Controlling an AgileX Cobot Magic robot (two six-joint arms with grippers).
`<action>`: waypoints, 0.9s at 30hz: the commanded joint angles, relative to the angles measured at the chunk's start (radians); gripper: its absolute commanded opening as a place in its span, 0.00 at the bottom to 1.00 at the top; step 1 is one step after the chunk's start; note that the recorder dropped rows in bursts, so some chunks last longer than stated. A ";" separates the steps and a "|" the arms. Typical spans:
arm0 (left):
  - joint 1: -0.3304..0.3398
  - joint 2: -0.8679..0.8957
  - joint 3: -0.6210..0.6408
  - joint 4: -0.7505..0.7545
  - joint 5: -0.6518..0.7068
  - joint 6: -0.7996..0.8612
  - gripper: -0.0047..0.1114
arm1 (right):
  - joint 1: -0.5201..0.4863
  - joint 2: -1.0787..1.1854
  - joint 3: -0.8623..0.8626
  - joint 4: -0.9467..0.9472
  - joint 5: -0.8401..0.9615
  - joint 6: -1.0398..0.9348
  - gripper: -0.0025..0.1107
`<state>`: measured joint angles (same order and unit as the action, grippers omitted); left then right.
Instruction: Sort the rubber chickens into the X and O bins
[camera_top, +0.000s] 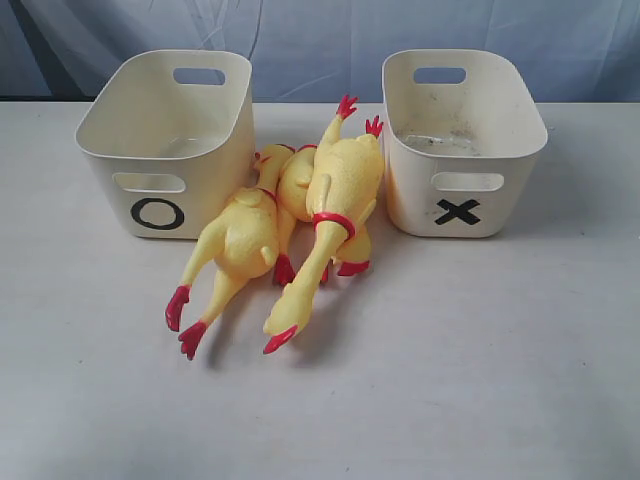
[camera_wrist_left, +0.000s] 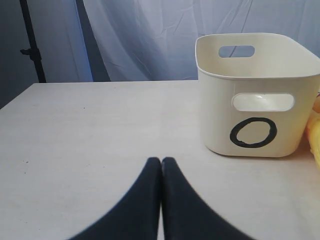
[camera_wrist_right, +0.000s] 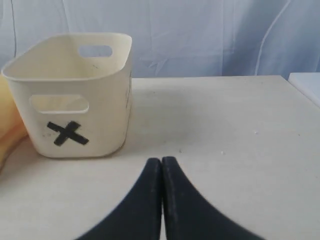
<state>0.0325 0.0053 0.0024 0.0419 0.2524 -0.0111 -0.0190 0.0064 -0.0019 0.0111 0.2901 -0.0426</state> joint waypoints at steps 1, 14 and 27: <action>-0.004 -0.005 -0.002 0.001 -0.014 -0.006 0.04 | 0.001 -0.006 0.002 0.028 -0.379 -0.002 0.02; -0.004 -0.005 -0.002 0.001 -0.014 -0.006 0.04 | 0.010 -0.006 -0.342 -0.231 -1.402 0.187 0.02; -0.004 -0.005 -0.002 0.001 -0.014 -0.006 0.04 | 0.100 0.712 -0.918 -1.633 -1.115 2.028 0.02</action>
<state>0.0325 0.0053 0.0024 0.0419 0.2524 -0.0111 0.0765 0.5611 -0.9046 -1.4645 -0.5360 1.7202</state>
